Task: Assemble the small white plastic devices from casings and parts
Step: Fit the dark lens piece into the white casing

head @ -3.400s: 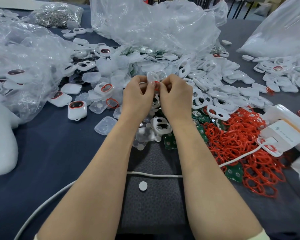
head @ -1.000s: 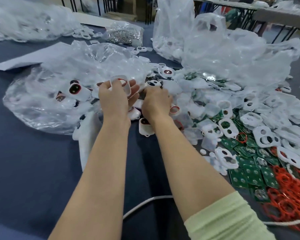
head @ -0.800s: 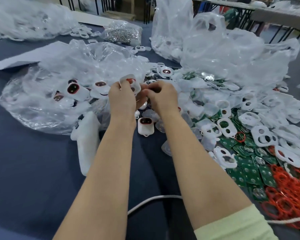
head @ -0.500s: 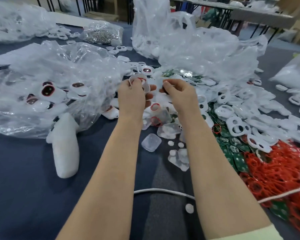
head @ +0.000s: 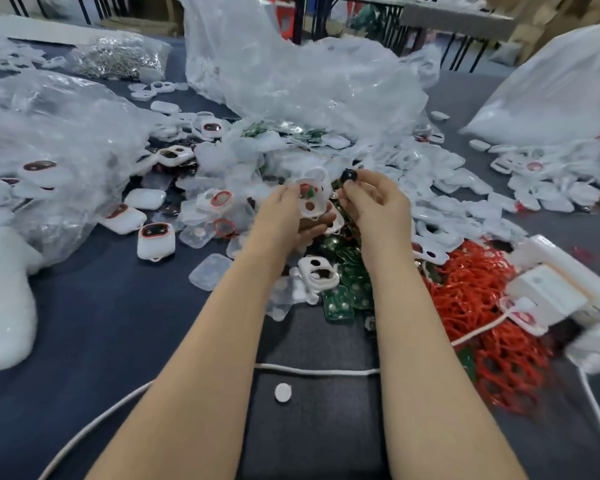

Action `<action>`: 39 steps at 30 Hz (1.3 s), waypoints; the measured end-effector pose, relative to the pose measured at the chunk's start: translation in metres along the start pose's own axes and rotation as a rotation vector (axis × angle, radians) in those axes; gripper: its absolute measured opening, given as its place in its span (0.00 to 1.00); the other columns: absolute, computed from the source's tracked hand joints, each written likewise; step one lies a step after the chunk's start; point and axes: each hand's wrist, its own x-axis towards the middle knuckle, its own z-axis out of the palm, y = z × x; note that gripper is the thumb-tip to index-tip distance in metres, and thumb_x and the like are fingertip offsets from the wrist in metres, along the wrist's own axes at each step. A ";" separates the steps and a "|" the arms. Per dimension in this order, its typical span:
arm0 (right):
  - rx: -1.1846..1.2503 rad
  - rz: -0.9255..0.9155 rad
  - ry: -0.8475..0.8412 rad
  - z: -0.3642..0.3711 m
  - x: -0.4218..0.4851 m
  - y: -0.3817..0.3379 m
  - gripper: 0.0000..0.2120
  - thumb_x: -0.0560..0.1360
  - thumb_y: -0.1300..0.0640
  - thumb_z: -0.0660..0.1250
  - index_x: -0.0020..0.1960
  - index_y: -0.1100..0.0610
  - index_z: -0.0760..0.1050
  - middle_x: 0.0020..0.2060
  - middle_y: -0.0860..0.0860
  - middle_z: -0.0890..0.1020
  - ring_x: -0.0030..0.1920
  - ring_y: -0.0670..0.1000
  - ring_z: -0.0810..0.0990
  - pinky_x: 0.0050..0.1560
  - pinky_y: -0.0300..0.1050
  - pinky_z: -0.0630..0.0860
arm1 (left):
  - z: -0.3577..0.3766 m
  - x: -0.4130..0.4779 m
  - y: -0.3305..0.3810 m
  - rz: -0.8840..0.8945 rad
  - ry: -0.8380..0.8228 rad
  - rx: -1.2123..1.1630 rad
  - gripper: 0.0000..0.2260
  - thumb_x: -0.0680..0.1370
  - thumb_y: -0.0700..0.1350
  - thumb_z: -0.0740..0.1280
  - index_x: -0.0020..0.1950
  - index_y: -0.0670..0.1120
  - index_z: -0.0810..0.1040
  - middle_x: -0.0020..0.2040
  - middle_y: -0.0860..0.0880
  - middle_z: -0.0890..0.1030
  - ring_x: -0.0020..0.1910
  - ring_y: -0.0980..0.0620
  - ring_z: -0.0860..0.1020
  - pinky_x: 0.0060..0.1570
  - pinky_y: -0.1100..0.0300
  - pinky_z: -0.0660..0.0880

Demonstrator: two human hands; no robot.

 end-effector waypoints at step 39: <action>-0.347 -0.174 -0.097 0.025 -0.010 0.004 0.07 0.78 0.61 0.64 0.53 0.59 0.78 0.47 0.53 0.83 0.49 0.50 0.81 0.52 0.43 0.77 | -0.006 -0.005 -0.007 0.477 0.064 0.458 0.09 0.80 0.38 0.59 0.49 0.51 0.75 0.45 0.47 0.82 0.47 0.47 0.82 0.53 0.47 0.79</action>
